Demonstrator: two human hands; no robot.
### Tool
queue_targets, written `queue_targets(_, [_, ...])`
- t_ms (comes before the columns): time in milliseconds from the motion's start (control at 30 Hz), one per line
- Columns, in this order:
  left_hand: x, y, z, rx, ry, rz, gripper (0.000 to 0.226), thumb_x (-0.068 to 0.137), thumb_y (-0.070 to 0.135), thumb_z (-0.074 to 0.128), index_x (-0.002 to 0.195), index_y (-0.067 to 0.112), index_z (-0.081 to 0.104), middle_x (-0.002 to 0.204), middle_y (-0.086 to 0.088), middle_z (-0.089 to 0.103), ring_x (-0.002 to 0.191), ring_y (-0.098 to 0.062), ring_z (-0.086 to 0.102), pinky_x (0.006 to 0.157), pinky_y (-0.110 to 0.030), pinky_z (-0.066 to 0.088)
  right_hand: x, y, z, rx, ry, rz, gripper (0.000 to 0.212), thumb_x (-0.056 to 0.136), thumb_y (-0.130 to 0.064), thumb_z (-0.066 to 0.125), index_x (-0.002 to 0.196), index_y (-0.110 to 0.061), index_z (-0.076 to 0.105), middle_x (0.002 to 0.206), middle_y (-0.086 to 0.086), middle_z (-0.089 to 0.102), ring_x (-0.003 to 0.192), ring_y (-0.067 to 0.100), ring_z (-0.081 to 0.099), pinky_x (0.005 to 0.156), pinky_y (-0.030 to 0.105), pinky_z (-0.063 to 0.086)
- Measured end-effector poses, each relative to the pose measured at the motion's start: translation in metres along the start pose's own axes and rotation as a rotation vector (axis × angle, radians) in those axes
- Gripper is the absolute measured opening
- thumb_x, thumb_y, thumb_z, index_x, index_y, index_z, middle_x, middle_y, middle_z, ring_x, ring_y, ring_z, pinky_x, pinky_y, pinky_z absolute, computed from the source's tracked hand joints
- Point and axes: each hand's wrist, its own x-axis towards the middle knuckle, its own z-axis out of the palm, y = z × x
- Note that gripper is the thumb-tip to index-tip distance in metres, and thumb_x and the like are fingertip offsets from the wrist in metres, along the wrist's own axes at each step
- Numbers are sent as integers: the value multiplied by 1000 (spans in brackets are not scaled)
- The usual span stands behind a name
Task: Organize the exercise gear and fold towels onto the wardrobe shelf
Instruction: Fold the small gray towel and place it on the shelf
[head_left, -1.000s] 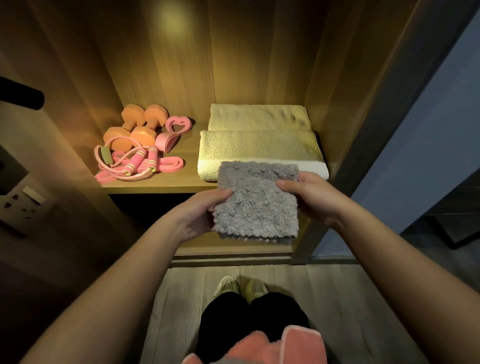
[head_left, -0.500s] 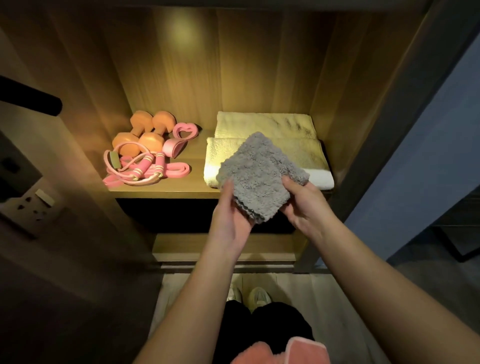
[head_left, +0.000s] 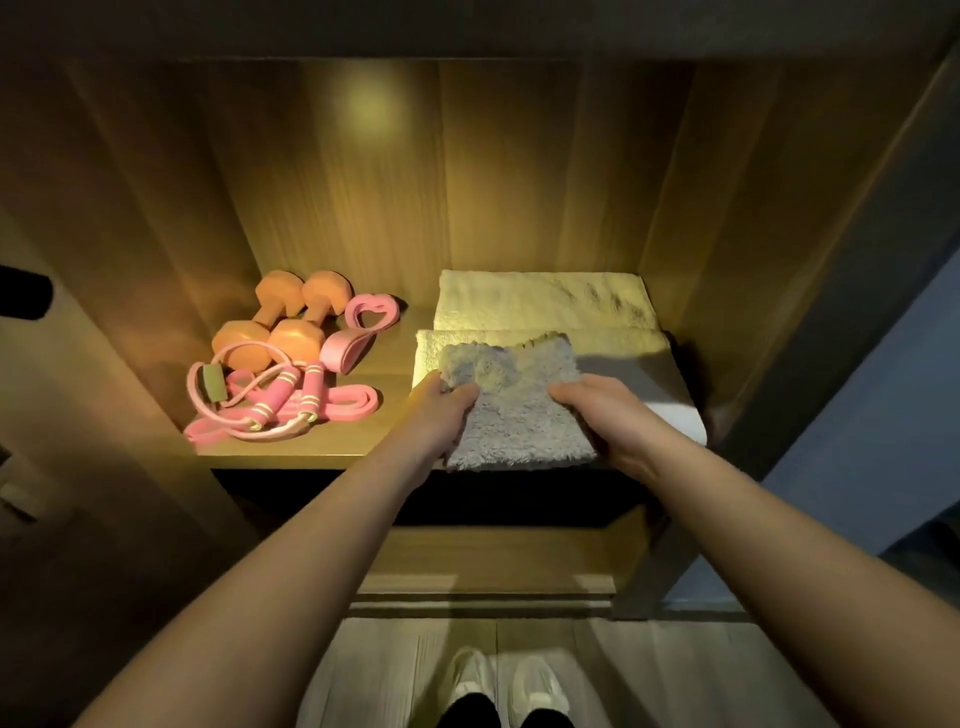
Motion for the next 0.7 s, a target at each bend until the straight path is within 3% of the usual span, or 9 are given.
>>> queue_targets(67, [36, 8, -5, -47, 60, -77, 17, 95, 25, 57, 98, 10, 49, 58, 3, 44, 42, -7, 36, 38, -20, 28, 31, -14, 3, -32, 22, -10, 20, 93, -29, 62, 99, -10, 61, 85, 1, 59, 75, 18, 55, 67, 29, 43])
queue_targets(167, [83, 20, -10, -253, 55, -165, 15, 97, 24, 55, 96, 9, 58, 70, -3, 58, 53, -13, 53, 43, -20, 41, 77, -32, 8, 113, 46, 134, 38, 91, -33, 65, 120, -10, 56, 114, 9, 63, 107, 29, 58, 98, 46, 48])
queue_targets(233, [105, 25, -10, -467, -29, -198, 22, 101, 19, 45, 90, 6, 59, 75, -8, 64, 51, -15, 62, 46, -24, 52, 106, -40, 6, 251, 0, 185, 25, 91, -23, 64, 114, -13, 58, 125, 14, 60, 114, 32, 57, 90, 47, 52])
queue_targets(300, [123, 29, -11, -467, -73, -170, 27, 101, 9, 39, 109, -7, 60, 92, -17, 61, 47, -12, 63, 44, -25, 55, 126, -42, 3, 344, -86, 166, 16, 90, -10, 59, 105, -15, 60, 122, 14, 62, 104, 23, 65, 71, 38, 57])
queue_targets(367, [142, 33, -12, -420, -56, -124, 36, 99, -4, 37, 133, -13, 46, 108, -25, 58, 54, -15, 63, 43, -23, 53, 143, -45, 2, 322, -121, 111, 23, 92, -1, 56, 111, -13, 55, 109, 9, 62, 78, 6, 69, 57, 25, 55])
queue_targets(433, [162, 34, -14, -397, 10, -66, 40, 96, -13, 37, 136, -12, 38, 117, -33, 59, 64, -25, 63, 40, -24, 50, 162, -45, 2, 298, -100, 17, 35, 92, 2, 54, 125, -12, 51, 111, 8, 61, 83, 10, 68, 61, 24, 55])
queue_targets(567, [193, 44, -11, -477, 67, 11, 48, 92, -22, 29, 131, 6, 30, 76, -24, 56, 38, -17, 54, 30, -17, 38, 201, -55, 9, 338, -38, -88, 60, 93, 1, 55, 147, -19, 38, 143, 4, 50, 125, 28, 53, 95, 44, 50])
queue_targets(633, [209, 46, -9, -589, 76, 13, 52, 91, -25, 28, 127, 13, 31, 59, -21, 59, 36, -18, 55, 29, -20, 41, 220, -57, 12, 405, 17, -73, 64, 94, 2, 56, 149, -22, 34, 146, 5, 44, 130, 32, 47, 100, 48, 44])
queue_targets(700, [226, 38, -6, -529, 97, 23, 45, 91, -24, 33, 122, 9, 34, 77, -28, 69, 57, -29, 67, 45, -35, 57, 233, -55, 17, 334, 56, -48, 64, 93, 0, 60, 148, -20, 35, 145, 9, 44, 128, 30, 47, 93, 44, 45])
